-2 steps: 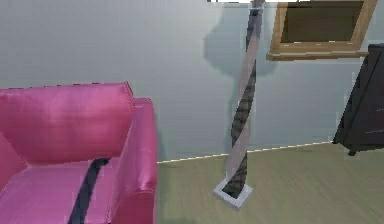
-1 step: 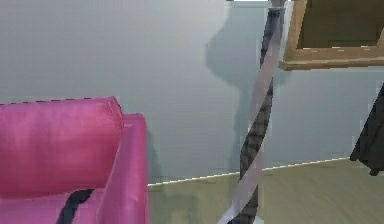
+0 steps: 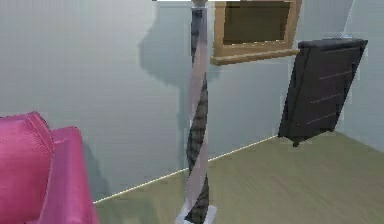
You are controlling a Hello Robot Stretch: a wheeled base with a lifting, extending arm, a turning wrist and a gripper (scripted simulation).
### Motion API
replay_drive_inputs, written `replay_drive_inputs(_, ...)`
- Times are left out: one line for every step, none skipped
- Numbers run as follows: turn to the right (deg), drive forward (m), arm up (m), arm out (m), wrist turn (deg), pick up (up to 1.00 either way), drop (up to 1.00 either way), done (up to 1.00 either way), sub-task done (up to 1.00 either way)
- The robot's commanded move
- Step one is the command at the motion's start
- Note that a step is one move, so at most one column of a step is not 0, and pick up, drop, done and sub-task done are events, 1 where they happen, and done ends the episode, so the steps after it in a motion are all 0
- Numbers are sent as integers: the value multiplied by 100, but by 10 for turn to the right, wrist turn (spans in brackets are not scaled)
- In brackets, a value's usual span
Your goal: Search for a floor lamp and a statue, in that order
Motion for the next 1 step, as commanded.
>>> replay_drive_inputs(0,0,0,0,0,0,0,0,100)
